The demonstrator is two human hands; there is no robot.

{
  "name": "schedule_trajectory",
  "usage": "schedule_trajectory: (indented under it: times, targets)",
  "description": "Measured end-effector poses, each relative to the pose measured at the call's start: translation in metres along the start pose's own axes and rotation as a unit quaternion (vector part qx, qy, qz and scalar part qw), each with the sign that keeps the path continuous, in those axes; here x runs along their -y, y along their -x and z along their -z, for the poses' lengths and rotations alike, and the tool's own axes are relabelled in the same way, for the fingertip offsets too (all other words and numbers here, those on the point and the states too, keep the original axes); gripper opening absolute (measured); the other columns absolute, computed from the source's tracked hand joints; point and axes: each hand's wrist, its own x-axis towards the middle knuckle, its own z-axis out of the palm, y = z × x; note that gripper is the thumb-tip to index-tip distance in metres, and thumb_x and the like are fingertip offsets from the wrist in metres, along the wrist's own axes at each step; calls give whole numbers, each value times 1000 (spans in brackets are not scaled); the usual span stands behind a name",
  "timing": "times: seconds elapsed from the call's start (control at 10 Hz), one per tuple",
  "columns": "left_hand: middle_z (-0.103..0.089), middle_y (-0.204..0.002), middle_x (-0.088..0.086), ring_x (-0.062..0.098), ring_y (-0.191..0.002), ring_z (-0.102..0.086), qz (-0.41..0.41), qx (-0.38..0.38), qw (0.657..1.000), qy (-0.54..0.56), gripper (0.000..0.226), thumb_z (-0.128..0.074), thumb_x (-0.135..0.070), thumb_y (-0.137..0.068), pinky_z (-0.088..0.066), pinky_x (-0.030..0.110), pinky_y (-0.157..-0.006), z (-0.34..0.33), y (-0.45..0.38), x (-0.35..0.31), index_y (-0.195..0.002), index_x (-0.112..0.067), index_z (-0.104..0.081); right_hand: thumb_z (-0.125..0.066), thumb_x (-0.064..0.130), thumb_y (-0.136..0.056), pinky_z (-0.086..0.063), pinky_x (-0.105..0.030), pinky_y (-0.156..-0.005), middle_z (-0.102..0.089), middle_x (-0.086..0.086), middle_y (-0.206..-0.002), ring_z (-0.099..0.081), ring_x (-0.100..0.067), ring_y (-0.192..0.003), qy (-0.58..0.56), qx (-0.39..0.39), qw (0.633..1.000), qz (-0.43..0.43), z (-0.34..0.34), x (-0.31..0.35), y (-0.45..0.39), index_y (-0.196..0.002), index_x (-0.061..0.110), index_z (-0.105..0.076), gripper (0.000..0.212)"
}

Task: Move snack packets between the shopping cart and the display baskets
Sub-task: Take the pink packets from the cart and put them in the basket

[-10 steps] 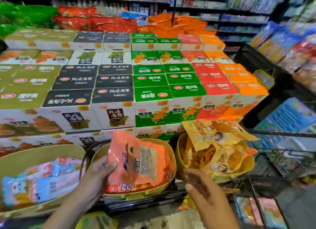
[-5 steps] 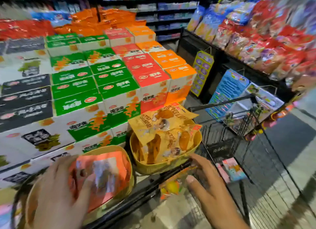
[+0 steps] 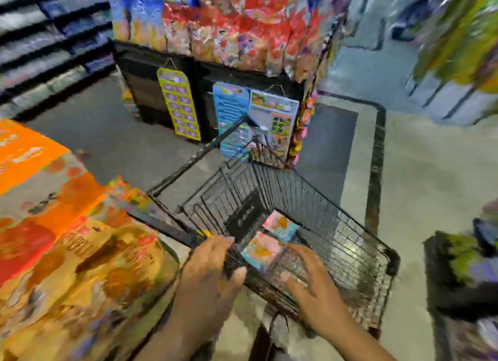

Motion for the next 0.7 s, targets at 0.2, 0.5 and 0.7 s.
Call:
schedule_trajectory:
  times: [0.2,0.5,0.7]
  targets:
    - [-52,-139,-7,16,-132,-47,115,176,978,-12,63,-41,-66,-95,-40,37,-112,-113,-116,0,-143,-28,-50,-59,40,-105,-23,-27,-118,-28,-4,-170,-27,-21,-155,38,12,993,-109,32,-106,-104,-162,25,-32,64]
    - [-63,-119,11,33,-112,-60,345,260,901,25,39,-58,-46,-99,-48,40,-92,-275,-207,77,-124,-15,-60,-61,46,-102,-43,-45,-116,-47,-17,-156,-48,-35,-140,64,62,956,-279,8,-257,-238,-156,13,-42,67]
    - [-67,-105,14,36,-105,-66,568,212,786,122,33,-56,-37,-102,-47,30,-68,-367,-217,130,-112,-7,-66,-64,42,-102,-46,-47,-114,-50,-18,-155,-54,-35,-136,19,60,938,-341,-43,-332,-301,-157,10,-40,68]
